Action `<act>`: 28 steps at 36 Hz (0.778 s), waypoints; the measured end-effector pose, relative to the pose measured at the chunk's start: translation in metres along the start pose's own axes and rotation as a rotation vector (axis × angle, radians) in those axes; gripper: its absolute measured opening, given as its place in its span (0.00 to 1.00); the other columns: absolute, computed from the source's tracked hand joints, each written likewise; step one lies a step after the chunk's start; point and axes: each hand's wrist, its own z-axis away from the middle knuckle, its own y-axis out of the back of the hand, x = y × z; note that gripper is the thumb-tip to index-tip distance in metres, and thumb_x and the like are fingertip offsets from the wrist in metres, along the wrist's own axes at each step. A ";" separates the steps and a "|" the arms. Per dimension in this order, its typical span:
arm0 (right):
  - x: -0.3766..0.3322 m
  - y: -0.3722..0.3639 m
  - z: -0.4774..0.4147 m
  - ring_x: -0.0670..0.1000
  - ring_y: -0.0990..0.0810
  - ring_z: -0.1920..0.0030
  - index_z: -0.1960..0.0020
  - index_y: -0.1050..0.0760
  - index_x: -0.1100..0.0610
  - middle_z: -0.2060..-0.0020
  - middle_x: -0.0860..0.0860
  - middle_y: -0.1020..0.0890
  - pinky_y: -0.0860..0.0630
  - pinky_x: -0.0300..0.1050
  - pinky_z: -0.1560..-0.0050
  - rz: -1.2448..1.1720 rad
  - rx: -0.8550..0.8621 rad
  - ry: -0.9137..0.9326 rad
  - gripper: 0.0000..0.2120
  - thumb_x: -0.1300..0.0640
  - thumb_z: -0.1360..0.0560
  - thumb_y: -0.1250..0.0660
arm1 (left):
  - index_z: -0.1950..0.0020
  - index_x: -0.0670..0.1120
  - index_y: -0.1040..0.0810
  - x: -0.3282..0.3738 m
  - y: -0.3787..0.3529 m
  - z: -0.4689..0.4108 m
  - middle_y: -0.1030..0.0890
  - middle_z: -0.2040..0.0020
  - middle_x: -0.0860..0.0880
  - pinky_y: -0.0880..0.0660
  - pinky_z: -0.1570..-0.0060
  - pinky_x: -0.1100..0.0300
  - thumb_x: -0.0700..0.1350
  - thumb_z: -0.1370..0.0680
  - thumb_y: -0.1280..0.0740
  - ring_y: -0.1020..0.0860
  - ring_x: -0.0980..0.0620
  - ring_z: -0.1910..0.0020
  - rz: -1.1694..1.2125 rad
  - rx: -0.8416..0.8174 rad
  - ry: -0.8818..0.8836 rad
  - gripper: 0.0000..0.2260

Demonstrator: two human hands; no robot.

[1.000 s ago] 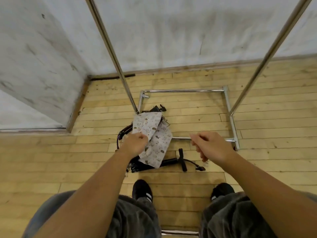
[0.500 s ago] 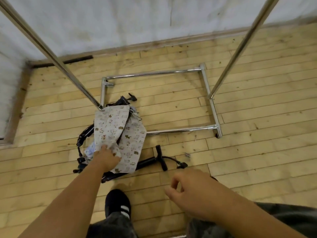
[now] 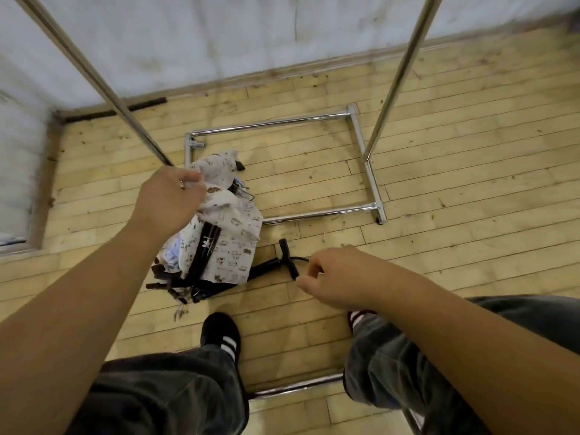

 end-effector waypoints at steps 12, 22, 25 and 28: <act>-0.017 0.015 0.025 0.51 0.20 0.40 0.20 0.38 0.48 0.34 0.50 0.21 0.21 0.50 0.38 -0.566 0.181 -0.006 0.26 0.43 0.16 0.43 | 0.51 0.61 0.13 0.066 0.030 0.094 0.15 0.45 0.54 0.19 0.55 0.49 0.40 0.22 0.32 0.18 0.42 0.59 0.367 -0.143 -0.093 0.15; 0.013 0.034 0.017 0.56 0.15 0.44 0.31 0.25 0.57 0.43 0.57 0.15 0.19 0.56 0.38 -1.448 0.113 -0.116 0.31 0.36 0.24 0.30 | 0.62 0.52 0.15 0.088 0.005 0.130 0.16 0.53 0.61 0.25 0.52 0.74 0.33 0.23 0.30 0.19 0.65 0.54 0.277 -0.564 -0.377 0.16; 0.019 0.035 0.016 0.58 0.13 0.46 0.31 0.26 0.61 0.44 0.59 0.14 0.17 0.54 0.43 -1.537 0.086 -0.140 0.27 0.44 0.22 0.29 | 0.62 0.52 0.15 0.089 -0.006 0.133 0.18 0.52 0.62 0.25 0.47 0.71 0.32 0.24 0.32 0.20 0.63 0.49 0.160 -0.759 -0.459 0.16; 0.022 0.038 0.014 0.60 0.13 0.48 0.37 0.22 0.62 0.47 0.59 0.13 0.18 0.59 0.42 -1.514 0.121 -0.146 0.16 0.54 0.19 0.31 | 0.57 0.54 0.16 0.091 -0.016 0.132 0.18 0.49 0.61 0.24 0.43 0.63 0.38 0.22 0.31 0.20 0.61 0.47 0.041 -0.981 -0.515 0.11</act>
